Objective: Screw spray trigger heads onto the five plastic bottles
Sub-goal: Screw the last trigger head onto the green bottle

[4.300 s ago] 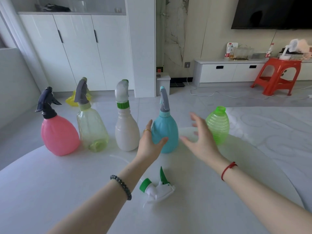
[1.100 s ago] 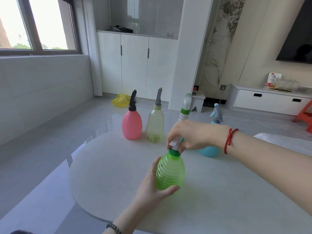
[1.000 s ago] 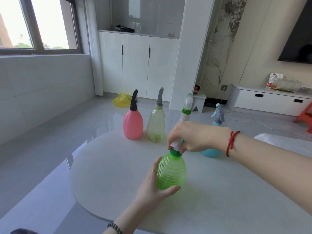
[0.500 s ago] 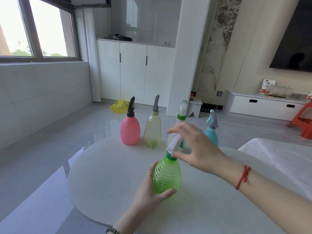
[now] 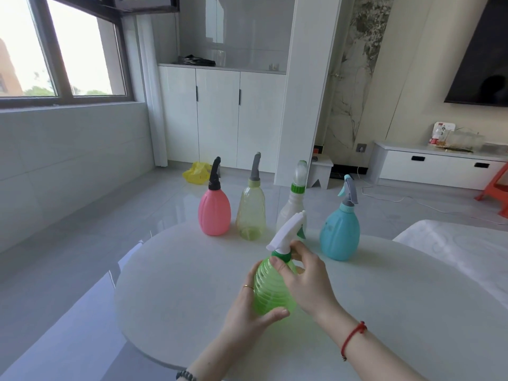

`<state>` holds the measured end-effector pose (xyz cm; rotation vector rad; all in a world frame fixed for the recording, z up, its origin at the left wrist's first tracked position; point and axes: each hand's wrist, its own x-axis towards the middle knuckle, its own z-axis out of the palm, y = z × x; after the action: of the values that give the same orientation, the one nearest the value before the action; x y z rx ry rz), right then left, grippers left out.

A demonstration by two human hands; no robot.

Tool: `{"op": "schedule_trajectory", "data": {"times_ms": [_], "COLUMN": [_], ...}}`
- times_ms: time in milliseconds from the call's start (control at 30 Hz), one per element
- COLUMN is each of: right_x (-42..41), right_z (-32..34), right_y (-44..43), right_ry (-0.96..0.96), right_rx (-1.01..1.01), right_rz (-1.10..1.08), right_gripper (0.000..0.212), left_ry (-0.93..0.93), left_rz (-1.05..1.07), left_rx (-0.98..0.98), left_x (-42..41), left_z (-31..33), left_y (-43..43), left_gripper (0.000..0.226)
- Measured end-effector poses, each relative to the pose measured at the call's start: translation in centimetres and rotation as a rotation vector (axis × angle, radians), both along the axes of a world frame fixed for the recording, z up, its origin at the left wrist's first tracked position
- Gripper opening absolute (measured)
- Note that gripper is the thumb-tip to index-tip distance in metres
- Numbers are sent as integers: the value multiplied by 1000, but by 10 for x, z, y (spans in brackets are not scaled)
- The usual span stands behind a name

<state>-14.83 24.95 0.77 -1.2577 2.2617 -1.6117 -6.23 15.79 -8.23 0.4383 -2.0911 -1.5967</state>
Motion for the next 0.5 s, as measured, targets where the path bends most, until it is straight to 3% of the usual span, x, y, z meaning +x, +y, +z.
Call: {"op": "schedule_trajectory", "data": {"times_ms": [133,200,300,400,500], "right_x": [-3,-2,-2,-1,3], "right_z": [-3,-4,-7,-9,-13], "right_y": [-2,-4,-4,-6,-12], "right_ry": [-6,-34,-73,-122,-171], "right_rx": [-47,-62,-94,-151,-219], "right_rz": [18,33,24,-11,-85], "right_gripper": [17,17,15,19,25], "left_ry": [102,189,110,-109,-142], "left_rz": [69,97,-38,-84,-39], "left_rx": [70,84,-164,-447,-533], "left_x": [8,4,-13,-29,-35], "left_z": [40,79,138,170,176], "left_y": [4,2,-5,-4,-1], "left_gripper": [53,46,50,31,27]}}
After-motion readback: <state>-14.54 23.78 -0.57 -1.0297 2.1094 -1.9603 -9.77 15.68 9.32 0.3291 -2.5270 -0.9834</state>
